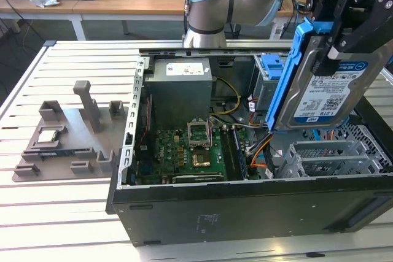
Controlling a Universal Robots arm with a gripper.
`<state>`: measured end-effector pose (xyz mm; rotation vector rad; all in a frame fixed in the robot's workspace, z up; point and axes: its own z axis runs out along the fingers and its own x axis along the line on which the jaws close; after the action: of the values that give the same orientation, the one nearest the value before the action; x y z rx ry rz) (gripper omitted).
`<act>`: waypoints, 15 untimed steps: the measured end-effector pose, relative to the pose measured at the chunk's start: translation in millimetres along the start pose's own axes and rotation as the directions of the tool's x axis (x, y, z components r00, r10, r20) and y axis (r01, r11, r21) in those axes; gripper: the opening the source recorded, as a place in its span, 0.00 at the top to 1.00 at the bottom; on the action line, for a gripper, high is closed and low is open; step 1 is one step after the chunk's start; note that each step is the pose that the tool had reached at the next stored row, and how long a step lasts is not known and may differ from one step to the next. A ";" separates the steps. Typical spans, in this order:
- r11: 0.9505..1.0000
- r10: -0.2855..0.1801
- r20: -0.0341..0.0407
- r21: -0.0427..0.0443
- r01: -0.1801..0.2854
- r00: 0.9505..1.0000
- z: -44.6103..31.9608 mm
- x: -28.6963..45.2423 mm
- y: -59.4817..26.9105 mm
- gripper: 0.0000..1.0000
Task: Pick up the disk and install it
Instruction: 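Pick up the disk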
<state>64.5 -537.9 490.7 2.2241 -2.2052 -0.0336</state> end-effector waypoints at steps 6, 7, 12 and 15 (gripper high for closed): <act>1.000 0.000 0.000 0.000 0.000 1.000 0.8 5.2 -4.0 0.64; 1.000 0.000 0.000 0.000 0.000 1.000 1.0 6.2 -4.7 0.64; 1.000 0.000 0.000 0.000 0.000 1.000 1.6 11.2 -7.0 0.64; 1.000 0.000 0.000 0.000 0.000 1.000 2.3 16.2 -9.4 0.64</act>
<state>73.9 -554.0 488.0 2.2242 -2.2052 -0.0337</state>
